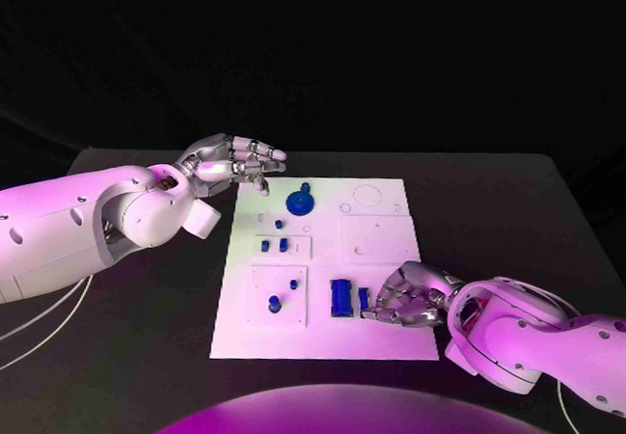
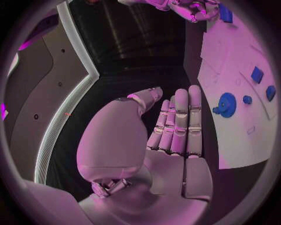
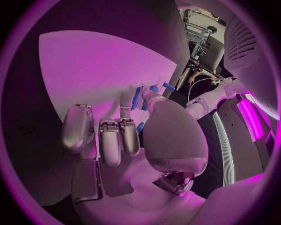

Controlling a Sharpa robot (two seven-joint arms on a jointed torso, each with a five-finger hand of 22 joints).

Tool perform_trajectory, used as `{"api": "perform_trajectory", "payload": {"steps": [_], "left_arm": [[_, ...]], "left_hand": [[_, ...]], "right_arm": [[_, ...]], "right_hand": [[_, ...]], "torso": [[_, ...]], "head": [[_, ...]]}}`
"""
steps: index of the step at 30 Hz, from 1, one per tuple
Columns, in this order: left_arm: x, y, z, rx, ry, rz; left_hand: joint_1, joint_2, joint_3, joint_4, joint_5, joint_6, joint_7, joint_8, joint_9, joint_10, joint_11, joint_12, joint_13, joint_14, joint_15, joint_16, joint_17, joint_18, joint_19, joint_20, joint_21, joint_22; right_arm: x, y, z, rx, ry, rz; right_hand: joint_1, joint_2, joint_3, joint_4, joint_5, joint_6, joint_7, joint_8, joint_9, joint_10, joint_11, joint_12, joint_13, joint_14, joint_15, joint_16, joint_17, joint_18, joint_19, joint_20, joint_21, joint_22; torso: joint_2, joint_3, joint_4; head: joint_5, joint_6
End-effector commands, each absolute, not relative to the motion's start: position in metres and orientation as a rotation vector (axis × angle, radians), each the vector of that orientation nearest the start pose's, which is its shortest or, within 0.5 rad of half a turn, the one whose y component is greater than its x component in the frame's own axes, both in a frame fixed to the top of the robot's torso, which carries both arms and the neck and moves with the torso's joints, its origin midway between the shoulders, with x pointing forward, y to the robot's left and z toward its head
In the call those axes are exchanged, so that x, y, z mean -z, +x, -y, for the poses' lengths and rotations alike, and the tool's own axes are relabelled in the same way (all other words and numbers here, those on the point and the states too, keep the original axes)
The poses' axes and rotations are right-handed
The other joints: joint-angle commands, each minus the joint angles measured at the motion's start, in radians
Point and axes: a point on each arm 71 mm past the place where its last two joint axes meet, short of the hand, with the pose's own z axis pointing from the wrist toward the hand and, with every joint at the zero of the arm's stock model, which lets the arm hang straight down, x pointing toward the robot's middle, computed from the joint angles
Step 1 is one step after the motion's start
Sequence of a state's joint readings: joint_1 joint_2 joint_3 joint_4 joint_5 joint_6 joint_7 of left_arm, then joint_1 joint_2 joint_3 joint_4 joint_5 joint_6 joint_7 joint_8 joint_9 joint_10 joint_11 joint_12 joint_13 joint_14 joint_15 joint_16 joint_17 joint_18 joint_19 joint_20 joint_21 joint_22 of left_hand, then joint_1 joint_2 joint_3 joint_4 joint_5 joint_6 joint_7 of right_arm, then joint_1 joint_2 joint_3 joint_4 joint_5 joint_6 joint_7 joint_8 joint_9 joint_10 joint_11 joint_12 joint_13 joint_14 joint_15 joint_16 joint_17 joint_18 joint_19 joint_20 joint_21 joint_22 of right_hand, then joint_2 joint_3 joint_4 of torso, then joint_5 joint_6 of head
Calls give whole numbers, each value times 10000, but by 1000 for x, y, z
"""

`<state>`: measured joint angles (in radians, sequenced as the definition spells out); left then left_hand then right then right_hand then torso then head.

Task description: Assemble the parts on the task board

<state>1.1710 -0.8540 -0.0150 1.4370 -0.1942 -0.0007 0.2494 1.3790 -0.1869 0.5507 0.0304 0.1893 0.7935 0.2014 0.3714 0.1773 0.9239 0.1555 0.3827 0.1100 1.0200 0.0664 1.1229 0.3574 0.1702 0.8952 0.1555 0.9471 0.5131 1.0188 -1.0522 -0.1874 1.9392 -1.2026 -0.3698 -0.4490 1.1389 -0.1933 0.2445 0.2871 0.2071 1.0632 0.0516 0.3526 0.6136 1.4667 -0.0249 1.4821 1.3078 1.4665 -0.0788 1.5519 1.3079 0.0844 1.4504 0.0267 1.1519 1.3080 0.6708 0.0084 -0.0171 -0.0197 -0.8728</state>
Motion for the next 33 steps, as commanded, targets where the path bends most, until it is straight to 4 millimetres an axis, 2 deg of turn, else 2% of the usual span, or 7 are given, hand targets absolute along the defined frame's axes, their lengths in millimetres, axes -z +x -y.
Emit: {"api": "perform_trajectory", "payload": {"steps": [1,18,27,29,30,31,33], "left_arm": [[195,492,-218,16204,-9174,-17387],[195,492,-218,16215,-9179,-17326],[199,495,-224,16189,-9698,-16674],[200,496,-227,16139,-9950,-16313],[201,497,-229,16111,-10065,-16148],[201,498,-231,16083,-10155,-16016],[204,502,-236,15971,-10504,-15429]], "left_hand": [[-29,97,-22,42,64,-78,259,53,17,-64,4,30,14,-26,67,9,-13,147,-1,85,-41,-16],[-29,97,-22,42,64,-78,259,53,17,-64,4,30,14,-26,67,9,-13,147,-1,85,-41,-16],[-134,76,-63,112,44,-102,255,90,17,-85,6,91,16,-51,83,10,-22,141,-20,100,-78,-43],[-176,63,-77,150,40,-115,245,125,20,-96,1,142,20,-154,88,-60,-57,142,-81,110,-161,-92],[-178,51,-76,163,38,-141,236,155,19,-106,3,191,22,-303,95,-185,-116,138,-169,122,-272,-154],[-183,47,-68,179,32,-152,236,180,21,-96,1,231,24,-482,107,-346,-188,137,-283,131,-395,-219],[-223,42,-72,257,15,-169,199,287,32,-22,-16,363,25,-981,159,-971,-483,123,-649,194,-891,-492]], "right_arm": [[281,337,204,-5935,2823,-21694],[266,343,208,-7070,3209,-20815],[236,390,227,-9552,5153,-18164],[232,409,233,-10140,5969,-17402],[231,416,235,-10382,6286,-17099],[230,422,237,-10565,6514,-16853],[227,445,243,-11151,7340,-15855]], "right_hand": [[35,114,-46,12,24,68,9,-33,-16,760,34,59,2175,957,-34,54,2189,-58,78,-2,-59,1053],[78,-29,-363,23,8,-183,103,-199,-65,697,107,-103,2091,919,15,-6,2006,-14,-7,24,-359,962],[649,89,-833,-19,26,-825,385,-599,-153,365,357,-853,1693,772,227,-258,1342,210,-449,210,-1788,457],[1150,221,-860,-74,26,-1024,490,-725,-165,-68,446,-1792,1174,610,305,-543,681,407,-853,295,-3061,-22],[1514,267,-741,-98,920,-1201,588,-828,-181,-897,517,-3403,283,155,367,-1280,-793,699,-1589,351,-5105,-830],[1740,303,-668,-105,864,-1286,637,-874,-181,-1521,574,-4564,-409,-203,422,-1889,-1772,911,-2154,405,-6604,-1478],[2232,380,-369,-96,768,-1412,749,-954,-175,-3276,705,-7941,-2611,-1208,534,-3799,-4331,986,-2702,528,-7705,-2217]], "torso": [[-7,-5,-15],[-64,-35,-24],[-312,-172,-78],[-382,-211,-111],[-405,-220,-124],[-425,-223,-132],[-483,-229,-162]], "head": [[-4,2],[-43,3],[-60,182],[-56,293],[-59,342],[-67,384],[-25,557]]}}
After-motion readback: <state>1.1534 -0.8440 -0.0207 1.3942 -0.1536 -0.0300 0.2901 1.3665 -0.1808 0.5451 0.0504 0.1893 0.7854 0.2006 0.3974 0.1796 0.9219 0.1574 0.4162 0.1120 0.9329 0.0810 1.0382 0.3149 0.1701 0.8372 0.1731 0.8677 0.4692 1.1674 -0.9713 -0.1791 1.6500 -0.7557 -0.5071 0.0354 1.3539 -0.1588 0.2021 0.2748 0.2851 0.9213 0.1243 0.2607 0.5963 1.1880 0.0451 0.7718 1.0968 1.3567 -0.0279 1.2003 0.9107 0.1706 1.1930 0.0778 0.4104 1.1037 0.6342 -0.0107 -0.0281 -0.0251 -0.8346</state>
